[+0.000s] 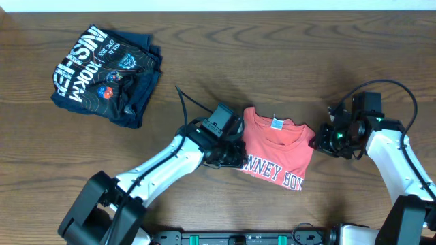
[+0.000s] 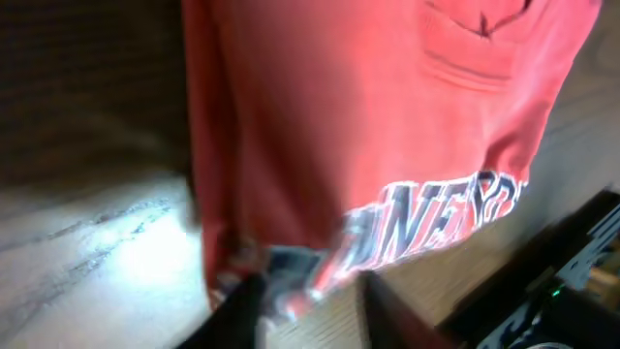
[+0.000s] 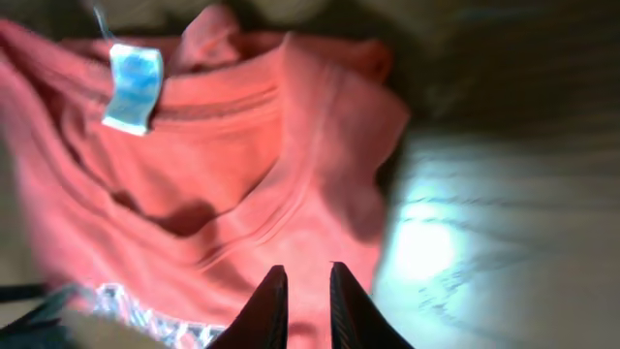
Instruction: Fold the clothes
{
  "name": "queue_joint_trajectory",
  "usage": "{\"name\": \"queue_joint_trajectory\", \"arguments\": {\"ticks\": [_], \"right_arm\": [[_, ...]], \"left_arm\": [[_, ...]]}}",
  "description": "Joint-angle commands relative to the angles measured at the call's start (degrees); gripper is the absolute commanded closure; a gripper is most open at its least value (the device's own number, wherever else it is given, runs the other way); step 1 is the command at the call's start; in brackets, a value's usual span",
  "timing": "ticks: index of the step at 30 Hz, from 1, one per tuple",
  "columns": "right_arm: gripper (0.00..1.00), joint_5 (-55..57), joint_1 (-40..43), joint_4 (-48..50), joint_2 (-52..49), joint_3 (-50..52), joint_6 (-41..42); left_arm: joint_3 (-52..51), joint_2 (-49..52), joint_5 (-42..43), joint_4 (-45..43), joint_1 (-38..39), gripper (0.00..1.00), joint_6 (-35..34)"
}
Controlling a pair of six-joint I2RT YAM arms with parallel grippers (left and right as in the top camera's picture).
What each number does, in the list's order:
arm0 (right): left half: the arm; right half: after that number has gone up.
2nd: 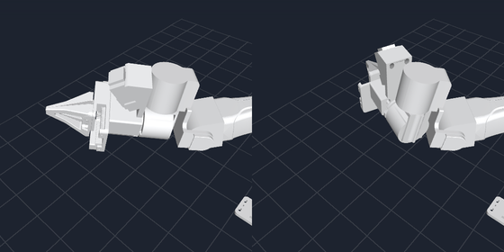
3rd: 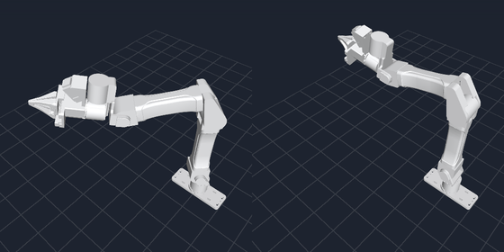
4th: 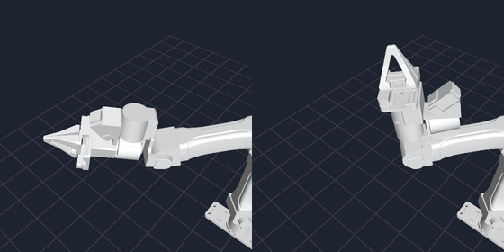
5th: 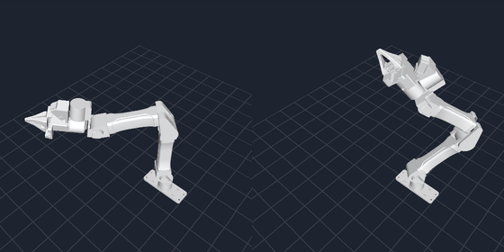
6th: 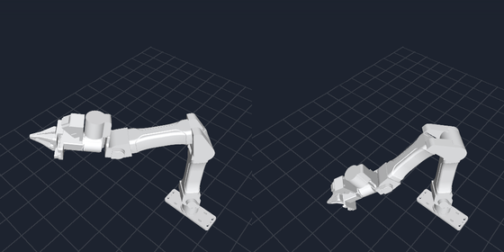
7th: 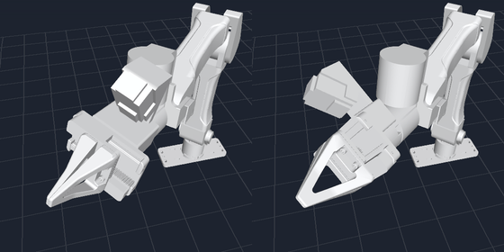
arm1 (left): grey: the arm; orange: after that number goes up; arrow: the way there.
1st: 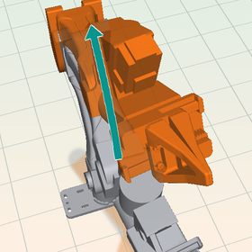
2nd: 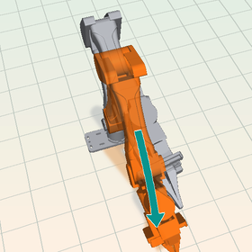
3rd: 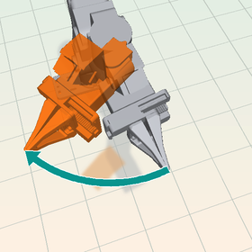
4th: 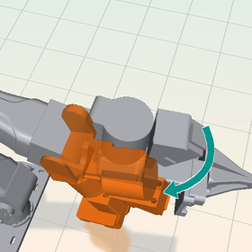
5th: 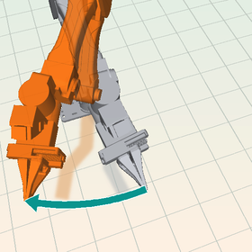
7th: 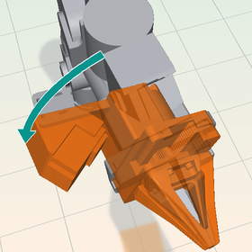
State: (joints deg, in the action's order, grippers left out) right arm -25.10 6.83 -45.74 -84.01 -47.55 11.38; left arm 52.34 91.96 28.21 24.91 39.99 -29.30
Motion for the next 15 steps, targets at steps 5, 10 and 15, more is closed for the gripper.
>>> {"name": "queue_joint_trajectory", "arguments": {"ticks": [5,10,15], "right_arm": [[0.92,-5.1,-3.4,1.3,-0.3,4.9,2.5],[0.99,5.8,-4.1,11.8,-0.4,12.7,13.6],[0.99,9.9,-3.7,26.2,-0.4,19.8,16.5]], "left_arm": [[0.0,-1.1,-3.2,0.3,2.1,0.49,-1.9],[0.1,-2.6,-4.9,-3.2,2.1,0.67,3.0],[0.1,-2.7,-7.9,-2.8,2.0,0.94,7.2]]}}
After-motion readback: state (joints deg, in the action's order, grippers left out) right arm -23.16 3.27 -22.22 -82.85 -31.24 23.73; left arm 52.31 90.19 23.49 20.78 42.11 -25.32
